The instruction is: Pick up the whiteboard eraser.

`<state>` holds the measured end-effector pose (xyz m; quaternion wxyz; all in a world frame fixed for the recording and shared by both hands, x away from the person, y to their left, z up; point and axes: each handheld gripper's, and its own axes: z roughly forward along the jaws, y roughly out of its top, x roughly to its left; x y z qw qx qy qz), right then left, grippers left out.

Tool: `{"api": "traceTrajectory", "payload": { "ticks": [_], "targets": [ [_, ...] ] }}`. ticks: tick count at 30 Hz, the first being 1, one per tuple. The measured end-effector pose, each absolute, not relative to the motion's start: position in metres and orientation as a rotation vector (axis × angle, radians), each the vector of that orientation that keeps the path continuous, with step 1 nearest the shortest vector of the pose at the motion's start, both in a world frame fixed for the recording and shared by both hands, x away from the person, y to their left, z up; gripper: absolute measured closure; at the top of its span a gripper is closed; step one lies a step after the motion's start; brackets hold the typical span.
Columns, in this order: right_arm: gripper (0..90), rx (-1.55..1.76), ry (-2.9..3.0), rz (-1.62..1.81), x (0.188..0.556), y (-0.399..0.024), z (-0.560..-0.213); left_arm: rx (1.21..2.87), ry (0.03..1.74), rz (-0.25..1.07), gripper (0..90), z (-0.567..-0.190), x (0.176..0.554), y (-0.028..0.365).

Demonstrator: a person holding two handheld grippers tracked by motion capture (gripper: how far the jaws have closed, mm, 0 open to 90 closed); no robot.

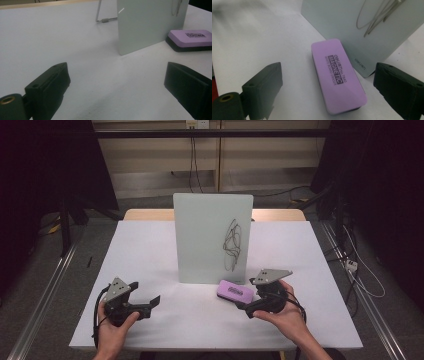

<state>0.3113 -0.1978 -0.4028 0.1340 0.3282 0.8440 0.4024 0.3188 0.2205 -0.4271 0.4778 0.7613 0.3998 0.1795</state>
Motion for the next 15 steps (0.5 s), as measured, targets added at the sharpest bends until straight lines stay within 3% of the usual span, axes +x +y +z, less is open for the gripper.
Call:
{"api": "traceTrajectory", "payload": {
  "ticks": [15],
  "targets": [
    [15.2,0.897,2.514,1.069,0.338,-0.181,-0.403,1.884,0.959,0.439,5.9,-0.428,0.318,0.216]
  ]
}}
